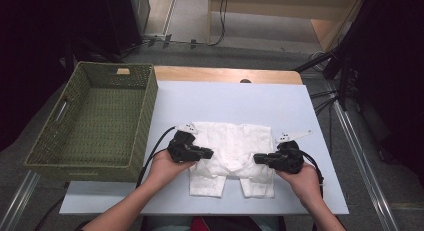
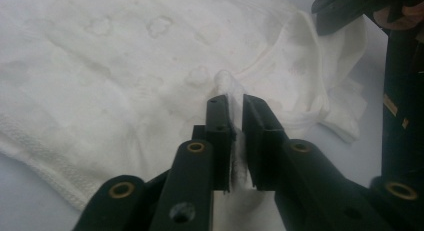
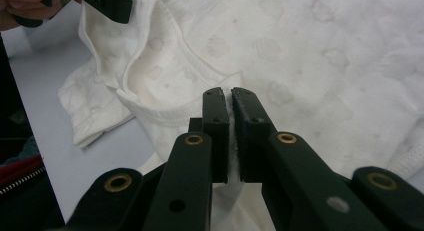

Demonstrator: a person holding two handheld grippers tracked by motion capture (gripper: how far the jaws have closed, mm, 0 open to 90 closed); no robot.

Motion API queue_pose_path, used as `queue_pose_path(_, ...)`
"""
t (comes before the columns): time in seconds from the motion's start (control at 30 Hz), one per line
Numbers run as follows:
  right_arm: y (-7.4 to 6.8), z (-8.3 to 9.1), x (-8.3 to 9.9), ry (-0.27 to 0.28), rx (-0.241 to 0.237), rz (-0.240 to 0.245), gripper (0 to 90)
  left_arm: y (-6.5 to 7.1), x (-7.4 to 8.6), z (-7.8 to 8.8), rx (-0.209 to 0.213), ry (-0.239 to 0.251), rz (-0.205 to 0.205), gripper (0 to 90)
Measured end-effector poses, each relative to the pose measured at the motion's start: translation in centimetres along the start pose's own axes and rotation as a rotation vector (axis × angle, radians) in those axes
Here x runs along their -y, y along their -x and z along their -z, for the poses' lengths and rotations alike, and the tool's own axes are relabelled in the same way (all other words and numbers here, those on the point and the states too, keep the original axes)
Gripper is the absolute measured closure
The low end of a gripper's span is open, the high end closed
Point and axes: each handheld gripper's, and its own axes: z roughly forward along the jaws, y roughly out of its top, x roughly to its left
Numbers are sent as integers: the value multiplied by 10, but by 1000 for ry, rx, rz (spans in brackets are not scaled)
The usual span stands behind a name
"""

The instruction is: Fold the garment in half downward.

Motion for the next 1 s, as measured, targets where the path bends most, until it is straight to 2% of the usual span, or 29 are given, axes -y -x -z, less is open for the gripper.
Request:
queue_pose_path(0.07,-2,2,0,7,-1,15,830,1,0,1,9,1,-1,867)
queue_pose_path(0.4,-10,11,2,22,-27,65,830,11,5,12,44,16,-25,869)
queue_pose_path(1.0,-25,24,22,10,-56,60,814,33,18,28,74,20,-56,866)
